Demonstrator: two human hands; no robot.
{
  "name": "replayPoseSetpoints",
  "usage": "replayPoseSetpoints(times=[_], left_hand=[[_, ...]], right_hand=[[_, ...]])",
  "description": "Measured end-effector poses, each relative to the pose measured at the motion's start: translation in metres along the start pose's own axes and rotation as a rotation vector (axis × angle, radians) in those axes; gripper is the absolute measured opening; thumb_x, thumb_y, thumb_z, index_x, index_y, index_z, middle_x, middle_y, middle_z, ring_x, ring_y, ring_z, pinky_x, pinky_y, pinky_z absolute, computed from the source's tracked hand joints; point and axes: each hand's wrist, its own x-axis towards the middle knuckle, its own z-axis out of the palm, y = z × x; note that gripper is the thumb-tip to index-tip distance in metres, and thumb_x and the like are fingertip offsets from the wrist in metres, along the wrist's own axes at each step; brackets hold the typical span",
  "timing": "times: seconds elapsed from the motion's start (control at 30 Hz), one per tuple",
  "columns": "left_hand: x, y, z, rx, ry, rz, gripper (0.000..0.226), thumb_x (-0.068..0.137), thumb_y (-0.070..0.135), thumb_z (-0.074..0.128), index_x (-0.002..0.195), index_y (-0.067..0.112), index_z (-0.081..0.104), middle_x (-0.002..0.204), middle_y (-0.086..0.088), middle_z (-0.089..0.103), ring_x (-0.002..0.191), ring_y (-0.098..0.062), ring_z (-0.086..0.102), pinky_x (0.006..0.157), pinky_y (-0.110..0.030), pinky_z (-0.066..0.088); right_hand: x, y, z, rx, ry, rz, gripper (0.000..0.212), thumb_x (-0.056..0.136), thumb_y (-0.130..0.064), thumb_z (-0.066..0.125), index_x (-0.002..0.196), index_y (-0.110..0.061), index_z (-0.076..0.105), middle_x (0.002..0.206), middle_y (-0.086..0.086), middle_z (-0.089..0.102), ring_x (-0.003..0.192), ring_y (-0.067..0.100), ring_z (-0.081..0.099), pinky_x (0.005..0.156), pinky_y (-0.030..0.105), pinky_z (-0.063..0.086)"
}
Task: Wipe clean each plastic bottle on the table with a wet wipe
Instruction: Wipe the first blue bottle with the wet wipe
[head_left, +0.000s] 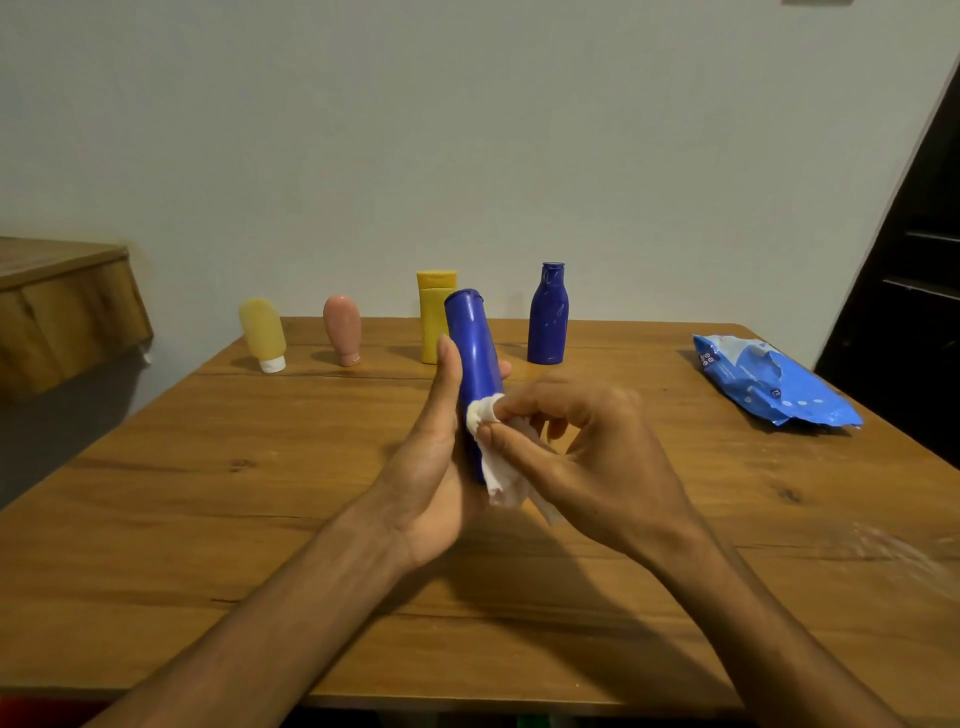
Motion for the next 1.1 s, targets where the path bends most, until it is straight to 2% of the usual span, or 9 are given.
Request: replayPoseSetpoints(times=[0.07,0.17,0.27,0.4,0.57,0.7,0.77,0.87,1.1], left_hand=[[-0.002,-0.003,0.001,0.054,-0.024,0.004,0.074,0.073,0.064,0.056,0.132,0.02,0.058,0.104,-0.009,0.072,0.101,-0.023,0.069,0.081,-0.04,0.058],[-0.004,-0.01,0.003,0.181,-0.046,0.018,0.073,0.067,0.067,0.063,0.125,0.023,0.06,0.104,-0.014,0.071,0.105,-0.032,0.067,0.097,-0.052,0.05],[-0.005,-0.017,0.004,0.193,-0.064,-0.002,0.056,0.07,0.064,0.058,0.107,0.024,0.07,0.121,-0.026,0.064,0.123,-0.043,0.055,0.107,-0.068,0.033],[-0.005,-0.019,0.005,0.134,-0.103,-0.018,0.039,0.074,0.062,0.059,0.084,0.031,0.079,0.121,-0.019,0.059,0.114,-0.037,0.052,0.108,-0.07,0.026],[-0.005,-0.017,0.002,0.091,-0.15,-0.029,0.038,0.074,0.06,0.065,0.091,0.029,0.079,0.116,-0.016,0.059,0.11,-0.035,0.05,0.11,-0.069,0.024],[-0.008,-0.016,0.001,0.155,-0.231,-0.026,0.052,0.069,0.061,0.069,0.112,0.031,0.072,0.13,-0.028,0.055,0.125,-0.04,0.045,0.109,-0.069,0.027],[-0.009,-0.016,0.001,0.225,-0.256,-0.024,0.055,0.07,0.064,0.068,0.116,0.032,0.07,0.125,-0.026,0.056,0.116,-0.039,0.048,0.097,-0.056,0.042],[-0.009,-0.016,-0.002,0.284,-0.301,-0.063,0.07,0.062,0.07,0.075,0.116,0.026,0.069,0.108,-0.011,0.062,0.09,-0.024,0.057,0.073,-0.039,0.048],[0.0,-0.009,-0.011,0.248,-0.394,-0.034,0.078,0.063,0.064,0.079,0.125,0.02,0.06,0.102,-0.011,0.064,0.08,-0.022,0.06,0.068,-0.037,0.053]], right_hand=[[-0.001,0.0,0.002,-0.026,0.016,-0.04,0.022,0.083,-0.036,0.063,0.096,-0.021,0.071,0.088,-0.01,0.065,0.081,0.002,0.057,0.067,0.011,0.043],[-0.002,0.001,0.005,-0.076,0.085,-0.089,0.021,0.083,-0.034,0.058,0.093,-0.02,0.07,0.085,-0.007,0.062,0.076,0.006,0.057,0.063,0.022,0.047],[-0.003,0.004,0.007,-0.097,0.137,-0.106,0.023,0.082,-0.034,0.057,0.092,-0.018,0.069,0.085,-0.006,0.061,0.074,0.006,0.055,0.062,0.024,0.048],[-0.005,0.005,0.011,-0.112,0.179,-0.088,0.027,0.081,-0.034,0.058,0.095,-0.015,0.07,0.088,-0.001,0.062,0.076,0.007,0.057,0.063,0.023,0.052],[-0.007,0.003,0.014,-0.107,0.212,-0.088,0.027,0.079,-0.027,0.063,0.099,-0.011,0.07,0.091,0.003,0.063,0.08,0.011,0.061,0.065,0.028,0.055],[-0.006,0.003,0.012,-0.11,0.294,-0.099,0.027,0.082,-0.025,0.063,0.103,-0.01,0.068,0.092,0.004,0.062,0.082,0.012,0.06,0.065,0.027,0.054],[-0.006,0.003,0.009,-0.13,0.338,-0.117,0.026,0.083,-0.026,0.06,0.102,-0.009,0.068,0.092,0.005,0.062,0.081,0.012,0.06,0.067,0.021,0.053],[-0.001,0.005,0.001,-0.163,0.421,-0.115,0.021,0.083,-0.02,0.066,0.099,-0.007,0.068,0.09,0.006,0.063,0.079,0.009,0.059,0.066,0.011,0.048],[0.006,0.009,-0.019,-0.082,0.545,-0.071,0.018,0.083,-0.018,0.07,0.098,-0.008,0.07,0.088,0.003,0.064,0.077,0.005,0.057,0.065,0.009,0.042]])
